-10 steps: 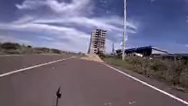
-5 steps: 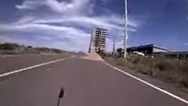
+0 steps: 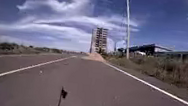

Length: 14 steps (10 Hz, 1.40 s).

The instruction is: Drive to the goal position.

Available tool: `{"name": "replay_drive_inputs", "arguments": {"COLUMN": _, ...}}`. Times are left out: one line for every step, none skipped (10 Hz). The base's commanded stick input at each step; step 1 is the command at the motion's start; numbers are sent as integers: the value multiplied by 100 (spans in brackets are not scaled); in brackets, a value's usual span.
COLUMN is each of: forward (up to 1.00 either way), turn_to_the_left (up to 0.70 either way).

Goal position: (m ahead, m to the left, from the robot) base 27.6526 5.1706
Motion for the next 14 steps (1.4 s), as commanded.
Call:
{"name": "replay_drive_inputs", "arguments": {"forward": 100, "turn_to_the_left": -39}}
{"name": "replay_drive_inputs", "arguments": {"forward": 100, "turn_to_the_left": -39}}
{"name": "replay_drive_inputs", "arguments": {"forward": 100, "turn_to_the_left": -14}}
{"name": "replay_drive_inputs", "arguments": {"forward": 100, "turn_to_the_left": -1}}
{"name": "replay_drive_inputs", "arguments": {"forward": 100, "turn_to_the_left": 0}}
{"name": "replay_drive_inputs", "arguments": {"forward": 100, "turn_to_the_left": 0}}
{"name": "replay_drive_inputs", "arguments": {"forward": 100, "turn_to_the_left": 0}}
{"name": "replay_drive_inputs", "arguments": {"forward": 100, "turn_to_the_left": 0}}
{"name": "replay_drive_inputs", "arguments": {"forward": 100, "turn_to_the_left": 0}}
{"name": "replay_drive_inputs", "arguments": {"forward": 100, "turn_to_the_left": 0}}
{"name": "replay_drive_inputs", "arguments": {"forward": 100, "turn_to_the_left": 0}}
{"name": "replay_drive_inputs", "arguments": {"forward": 100, "turn_to_the_left": 40}}
{"name": "replay_drive_inputs", "arguments": {"forward": 100, "turn_to_the_left": 40}}
{"name": "replay_drive_inputs", "arguments": {"forward": 100, "turn_to_the_left": 40}}
